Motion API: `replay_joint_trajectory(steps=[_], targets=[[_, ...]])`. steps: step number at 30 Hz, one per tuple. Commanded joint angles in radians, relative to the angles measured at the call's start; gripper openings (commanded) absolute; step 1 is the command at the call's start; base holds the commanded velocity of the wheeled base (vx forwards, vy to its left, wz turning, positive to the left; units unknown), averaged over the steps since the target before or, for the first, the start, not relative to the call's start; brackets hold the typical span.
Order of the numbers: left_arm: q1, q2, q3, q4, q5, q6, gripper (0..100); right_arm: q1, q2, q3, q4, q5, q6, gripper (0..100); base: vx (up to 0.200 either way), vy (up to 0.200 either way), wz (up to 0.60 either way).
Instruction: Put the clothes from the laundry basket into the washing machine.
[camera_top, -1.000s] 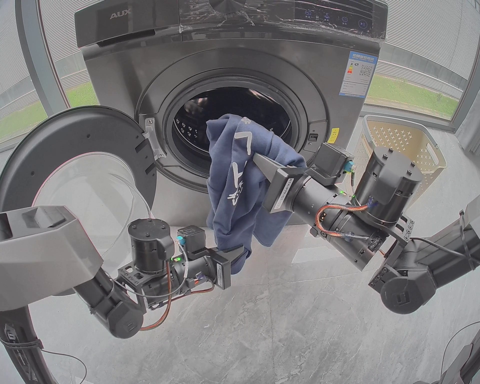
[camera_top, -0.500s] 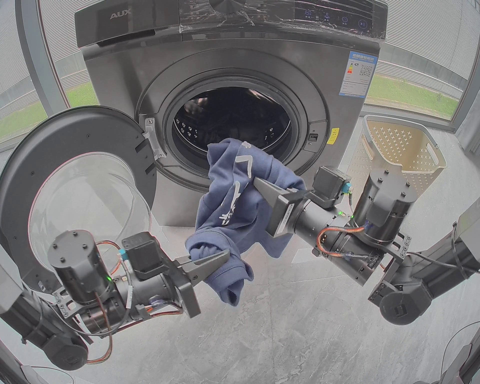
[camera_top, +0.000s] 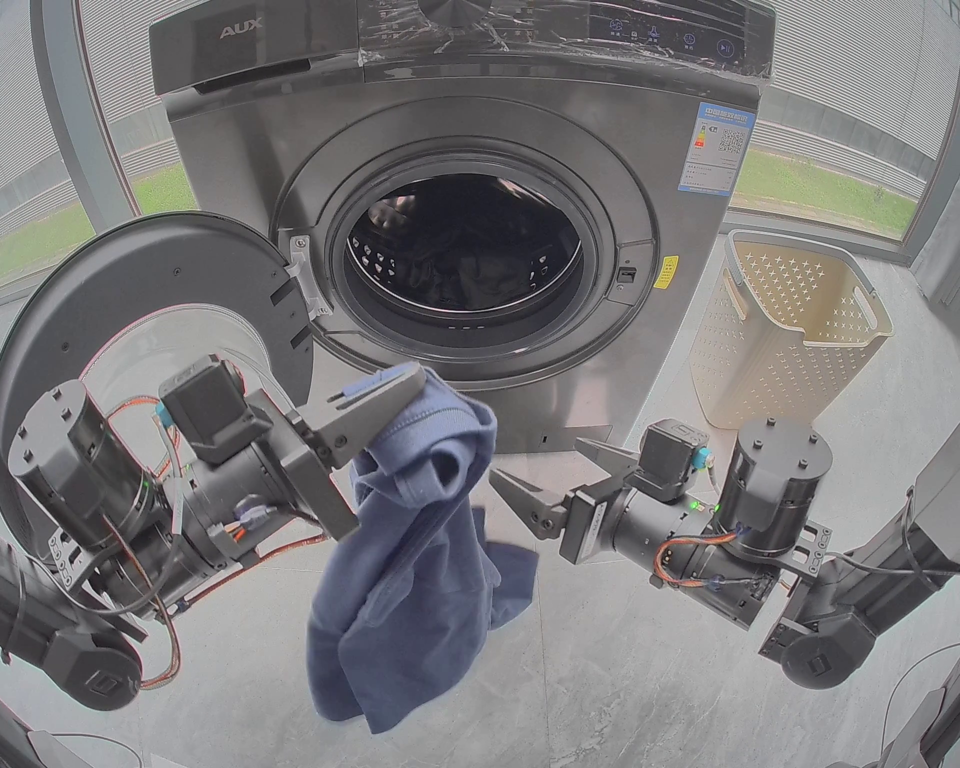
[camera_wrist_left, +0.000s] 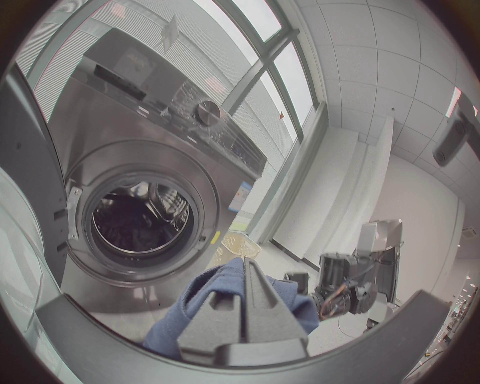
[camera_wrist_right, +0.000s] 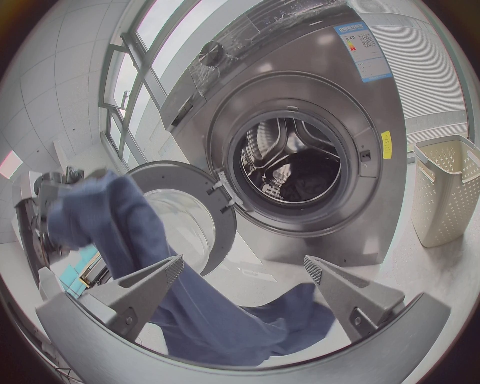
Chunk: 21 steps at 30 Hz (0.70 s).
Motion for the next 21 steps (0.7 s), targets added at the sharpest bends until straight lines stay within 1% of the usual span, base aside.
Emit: replay_joint_trajectory(steps=[1,7,21], targets=[[0.02,-0.004,-0.041,-0.005,0.011,-0.014,0,-0.011,-0.023,0.062,0.002,-0.001,-0.004,100,0.0,0.0,0.0],[0.02,-0.007,-0.044,-0.016,0.015,-0.016,0,-0.013,-0.021,0.093,0.0,-0.003,-0.005,100,0.0,0.0,0.0],[0.02,-0.007,-0.054,-0.025,0.017,-0.016,0,-0.008,-0.011,0.083,0.0,-0.006,-0.01,100,0.0,0.0,0.0]])
